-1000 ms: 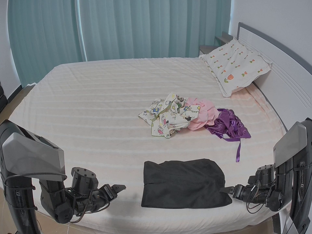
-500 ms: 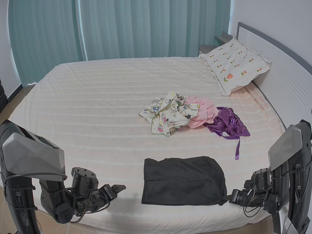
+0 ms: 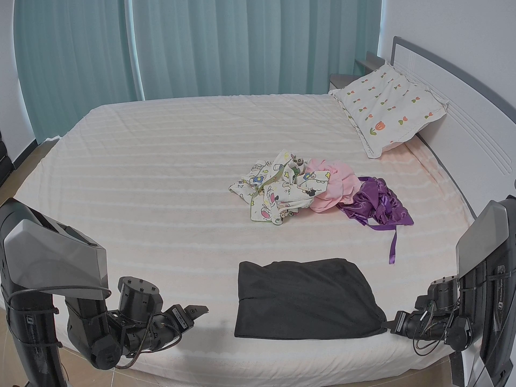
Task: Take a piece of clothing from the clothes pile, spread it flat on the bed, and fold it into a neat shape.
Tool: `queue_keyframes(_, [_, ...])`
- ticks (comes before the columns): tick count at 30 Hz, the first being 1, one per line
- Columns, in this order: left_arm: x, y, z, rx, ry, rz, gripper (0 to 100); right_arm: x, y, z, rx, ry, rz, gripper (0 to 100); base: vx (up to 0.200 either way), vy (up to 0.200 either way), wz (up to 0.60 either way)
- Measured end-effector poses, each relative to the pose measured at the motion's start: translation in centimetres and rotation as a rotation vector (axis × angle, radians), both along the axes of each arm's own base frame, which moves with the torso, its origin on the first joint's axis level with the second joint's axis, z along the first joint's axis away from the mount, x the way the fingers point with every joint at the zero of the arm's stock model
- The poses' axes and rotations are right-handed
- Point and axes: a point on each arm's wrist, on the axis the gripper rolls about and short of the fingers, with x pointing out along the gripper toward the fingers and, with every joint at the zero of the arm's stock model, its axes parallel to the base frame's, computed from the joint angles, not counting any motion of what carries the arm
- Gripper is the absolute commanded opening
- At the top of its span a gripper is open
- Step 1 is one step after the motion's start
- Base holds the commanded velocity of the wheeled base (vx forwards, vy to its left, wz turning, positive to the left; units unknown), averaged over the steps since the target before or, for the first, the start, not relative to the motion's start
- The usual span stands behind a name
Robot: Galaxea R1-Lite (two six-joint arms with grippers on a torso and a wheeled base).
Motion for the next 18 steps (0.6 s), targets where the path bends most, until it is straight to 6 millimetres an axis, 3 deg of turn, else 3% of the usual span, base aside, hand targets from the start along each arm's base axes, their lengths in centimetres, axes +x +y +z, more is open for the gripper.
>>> queue_keyframes(13, [0.01, -0.02, 0.0, 0.0, 0.0, 0.0, 100, -0.31, -0.83, -0.58, -0.084, 0.029, 0.014, 0, 0.0, 0.0, 0.0])
queue_keyframes(14, [0.02, -0.01, 0.0, 0.0, 0.0, 0.0, 100, -0.32, -0.84, -0.62, -0.084, 0.03, 0.013, 100, 0.0, 0.0, 0.0])
queue_keyframes(18, [0.02, 0.0, 0.0, 0.0, 0.0, 0.0, 100, -0.19, -0.78, -0.59, -0.077, 0.016, 0.012, 100, 0.0, 0.0, 0.0])
